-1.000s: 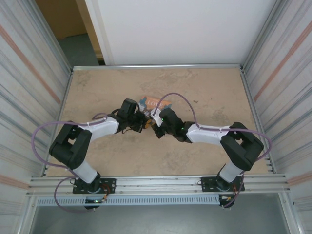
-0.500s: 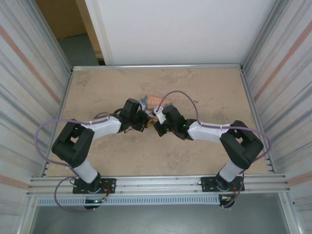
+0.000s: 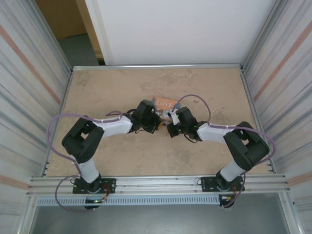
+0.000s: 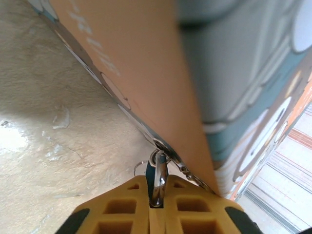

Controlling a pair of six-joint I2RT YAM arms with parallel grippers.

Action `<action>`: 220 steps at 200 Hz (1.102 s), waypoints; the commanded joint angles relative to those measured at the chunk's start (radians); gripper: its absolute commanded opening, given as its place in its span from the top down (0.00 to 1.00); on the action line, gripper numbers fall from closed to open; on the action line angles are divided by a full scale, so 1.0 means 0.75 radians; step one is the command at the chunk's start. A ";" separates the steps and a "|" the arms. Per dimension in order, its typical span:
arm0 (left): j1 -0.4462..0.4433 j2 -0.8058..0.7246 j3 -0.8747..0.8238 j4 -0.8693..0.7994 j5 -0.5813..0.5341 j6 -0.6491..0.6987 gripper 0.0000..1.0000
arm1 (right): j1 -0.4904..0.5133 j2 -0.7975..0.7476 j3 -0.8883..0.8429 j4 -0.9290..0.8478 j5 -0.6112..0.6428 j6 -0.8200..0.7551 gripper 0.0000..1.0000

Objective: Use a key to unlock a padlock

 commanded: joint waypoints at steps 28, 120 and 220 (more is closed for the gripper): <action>-0.017 -0.088 0.035 -0.138 0.034 0.103 0.58 | -0.074 -0.035 -0.060 0.072 -0.070 0.068 1.00; 0.232 -0.365 -0.031 -0.383 -0.097 0.555 0.47 | -0.109 0.016 -0.060 0.081 -0.161 0.098 1.00; 0.457 -0.271 0.001 -0.291 0.172 0.998 0.42 | -0.161 -0.078 -0.066 0.017 -0.190 0.090 0.75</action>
